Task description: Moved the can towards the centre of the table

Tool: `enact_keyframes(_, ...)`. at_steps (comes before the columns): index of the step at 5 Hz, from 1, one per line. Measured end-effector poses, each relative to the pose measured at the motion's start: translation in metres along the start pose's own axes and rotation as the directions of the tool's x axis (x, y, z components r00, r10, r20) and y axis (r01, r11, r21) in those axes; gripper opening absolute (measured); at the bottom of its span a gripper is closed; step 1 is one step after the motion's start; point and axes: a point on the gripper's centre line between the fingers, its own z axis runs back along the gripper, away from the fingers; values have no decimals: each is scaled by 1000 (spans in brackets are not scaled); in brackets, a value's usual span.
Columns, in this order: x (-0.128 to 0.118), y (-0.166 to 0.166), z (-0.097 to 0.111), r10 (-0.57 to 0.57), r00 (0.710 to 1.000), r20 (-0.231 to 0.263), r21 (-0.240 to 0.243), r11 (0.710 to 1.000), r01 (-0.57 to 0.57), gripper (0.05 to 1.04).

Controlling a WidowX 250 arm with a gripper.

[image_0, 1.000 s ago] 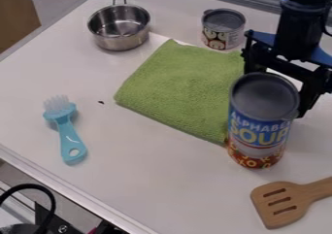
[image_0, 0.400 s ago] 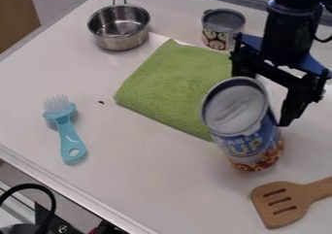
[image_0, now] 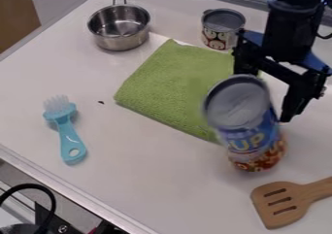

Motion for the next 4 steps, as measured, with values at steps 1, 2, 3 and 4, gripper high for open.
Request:
enact_keyframes(1,10,-2,-1,-11,1000,-2,-15,1000,11,997)
enact_keyframes(2,20,-7,2,-5,999,39,-19,1000,6,997)
enact_keyframes(3,25,-9,7,-13,998,60,-47,999,16,997)
enact_keyframes(4,31,-3,8,-6,995,97,-82,997,14,997)
